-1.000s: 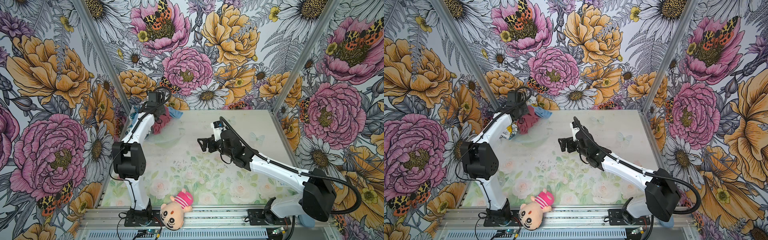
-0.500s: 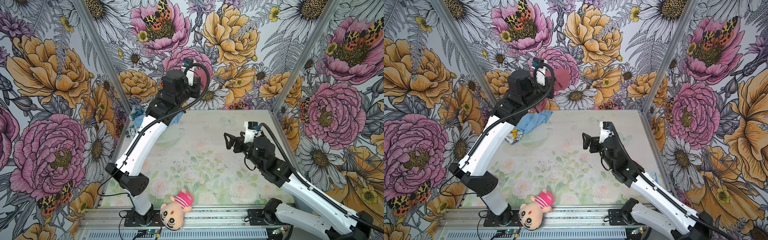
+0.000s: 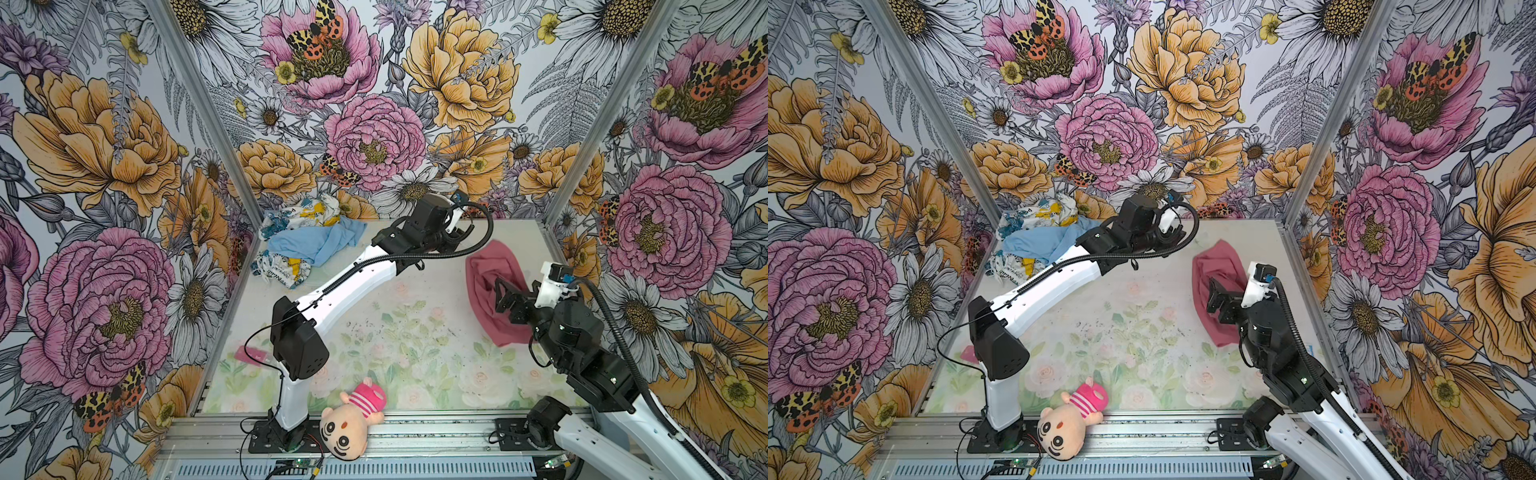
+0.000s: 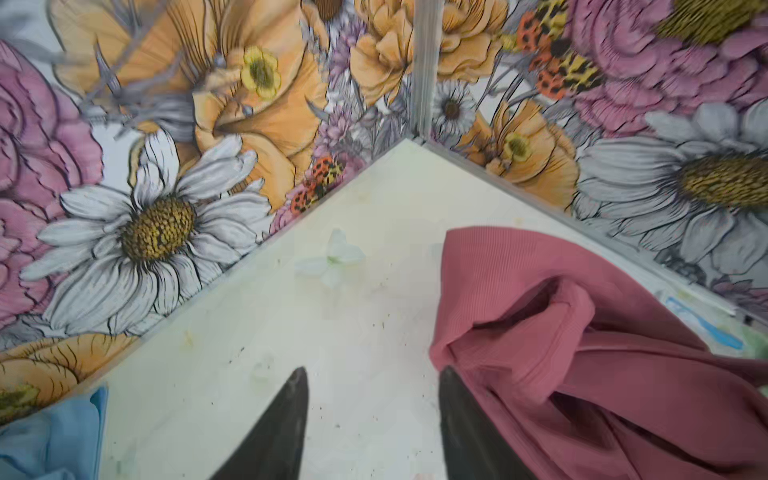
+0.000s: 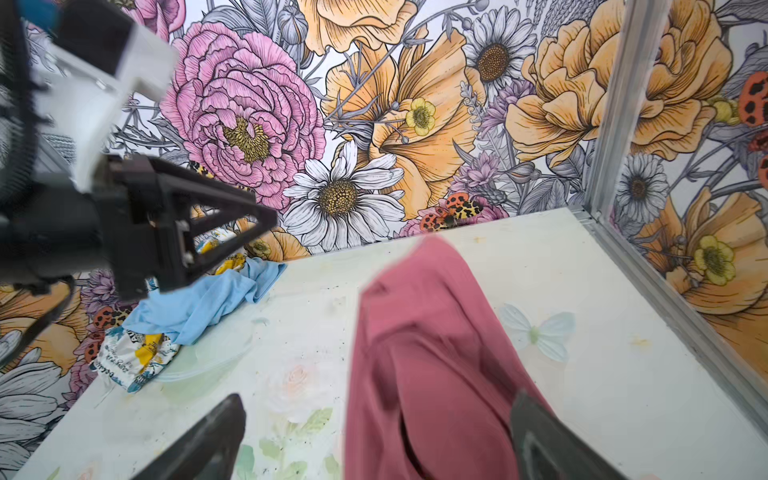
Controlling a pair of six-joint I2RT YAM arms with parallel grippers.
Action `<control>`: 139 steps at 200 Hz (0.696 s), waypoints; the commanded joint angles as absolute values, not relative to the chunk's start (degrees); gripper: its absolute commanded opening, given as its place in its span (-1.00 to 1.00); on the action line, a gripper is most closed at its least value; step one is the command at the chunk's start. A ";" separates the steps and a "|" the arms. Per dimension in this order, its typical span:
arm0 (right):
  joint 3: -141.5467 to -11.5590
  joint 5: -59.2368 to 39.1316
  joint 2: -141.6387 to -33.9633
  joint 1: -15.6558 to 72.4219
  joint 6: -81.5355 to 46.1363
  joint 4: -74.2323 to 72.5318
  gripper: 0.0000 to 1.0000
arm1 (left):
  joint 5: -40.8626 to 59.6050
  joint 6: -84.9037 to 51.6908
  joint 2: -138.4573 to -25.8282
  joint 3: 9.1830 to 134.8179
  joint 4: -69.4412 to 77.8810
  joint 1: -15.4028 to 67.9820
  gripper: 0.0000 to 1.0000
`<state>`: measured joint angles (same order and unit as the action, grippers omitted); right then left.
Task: Pick out a specific cloth from the pile
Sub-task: 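Carry the pink shirt across and drop it on the open table, then grasp the pink shirt with the right gripper while the left arm withdraws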
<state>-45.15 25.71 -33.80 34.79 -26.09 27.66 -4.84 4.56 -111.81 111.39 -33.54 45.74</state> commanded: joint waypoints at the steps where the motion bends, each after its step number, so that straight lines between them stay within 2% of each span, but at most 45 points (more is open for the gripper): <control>1: -44.40 27.24 -35.10 34.61 -25.73 30.62 0.99 | -7.79 2.48 -107.73 106.30 -34.06 43.68 0.78; 27: -44.43 27.24 -38.29 34.29 -27.83 32.61 0.99 | -8.14 3.41 -97.16 95.78 -34.19 42.06 0.93; 72: -42.25 24.95 -44.67 32.98 -48.30 47.14 0.93 | 13.60 11.65 -79.13 80.61 -41.71 40.51 0.98; 86: -38.44 21.03 -45.60 32.36 -54.62 49.46 0.72 | 19.44 15.58 -74.24 74.89 -41.76 40.70 0.98; 103: -33.66 15.06 -46.42 32.22 -60.39 50.11 0.17 | 25.08 19.72 -70.89 69.77 -40.87 40.80 0.98; 111: -32.03 13.12 -46.28 32.55 -62.32 50.28 -0.02 | 26.76 21.21 -70.35 68.36 -40.10 40.82 0.98; 120: -30.88 11.81 -45.44 33.69 -63.68 50.63 -0.10 | 28.18 22.26 -70.36 67.28 -39.16 40.72 0.98; 139: -30.80 13.45 -43.46 37.96 -67.24 54.76 -0.06 | 30.00 23.11 -71.30 65.84 -37.00 40.31 0.98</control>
<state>-30.17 15.68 -46.11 34.09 -58.30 49.60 22.31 18.39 -69.60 68.01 -38.74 40.75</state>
